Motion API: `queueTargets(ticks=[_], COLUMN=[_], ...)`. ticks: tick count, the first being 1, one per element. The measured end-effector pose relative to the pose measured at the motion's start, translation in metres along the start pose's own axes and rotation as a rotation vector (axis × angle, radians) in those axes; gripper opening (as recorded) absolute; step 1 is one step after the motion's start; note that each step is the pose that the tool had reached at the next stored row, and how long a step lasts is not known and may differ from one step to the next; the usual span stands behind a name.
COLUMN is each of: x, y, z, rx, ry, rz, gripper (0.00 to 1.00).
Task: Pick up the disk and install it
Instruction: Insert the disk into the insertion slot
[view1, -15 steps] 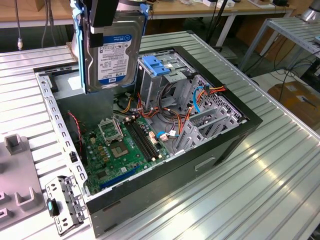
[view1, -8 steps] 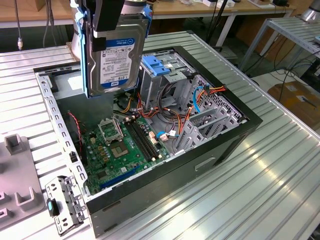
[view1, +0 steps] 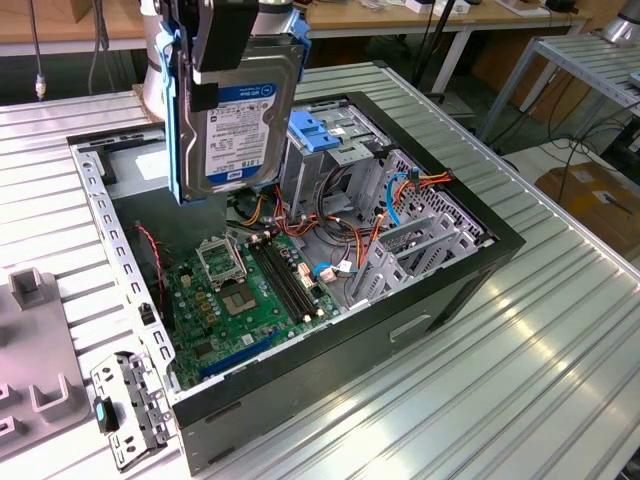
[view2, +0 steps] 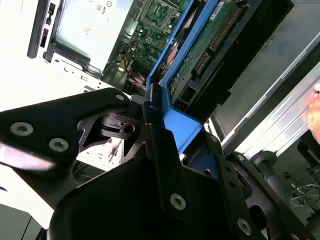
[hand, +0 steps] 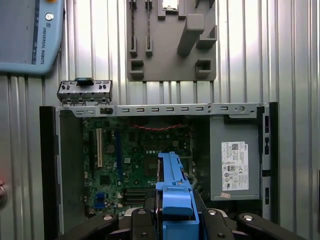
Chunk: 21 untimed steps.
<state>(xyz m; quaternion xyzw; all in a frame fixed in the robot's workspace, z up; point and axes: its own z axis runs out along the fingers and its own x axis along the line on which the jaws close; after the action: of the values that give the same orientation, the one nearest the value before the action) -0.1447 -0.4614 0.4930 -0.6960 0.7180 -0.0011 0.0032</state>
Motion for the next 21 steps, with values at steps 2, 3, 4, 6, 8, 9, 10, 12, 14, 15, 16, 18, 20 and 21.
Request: queueTargets(ticks=[2,3,4,6,8,9,10,12,14,15,16,18,20,21], x=[0.0022,0.0031,0.0044,0.0069,0.0097,0.0109,0.0125,0.0148,0.0153,0.0155,0.0154,0.0151,0.0145,0.0144], y=[-0.0001,-0.0001,-0.0001,-0.0002,-0.0003,-0.0005,-0.0011,-0.0051,-0.0120,-0.0218,-0.0286,-0.0409,-0.0575,-0.0617], z=[0.0000,0.0000,-0.0001,0.0000,0.0000,0.0000,0.0000,0.0002,0.0003,0.0006,0.0009,0.0015,0.0024,0.0026], rx=[0.0000,0.0000,0.0000,0.0000,0.0000,0.0000,0.0000,0.0000,0.0000,0.0000,0.0000,0.0000,0.0000,0.0000], ry=[0.0000,0.0000,0.0001,0.0000,-0.0001,0.0000,0.0000,0.0000,0.0000,0.0000,0.0000,0.0000,0.0000,0.0000], rz=[0.000,0.000,0.000,0.000,0.000,0.000,0.000,0.000,0.000,0.000,0.000,0.000,0.000,0.000], gripper=[0.37,0.37,0.37,0.37,0.37,0.37,0.37,0.37,0.37,0.37,0.37,0.37,0.37,0.37])
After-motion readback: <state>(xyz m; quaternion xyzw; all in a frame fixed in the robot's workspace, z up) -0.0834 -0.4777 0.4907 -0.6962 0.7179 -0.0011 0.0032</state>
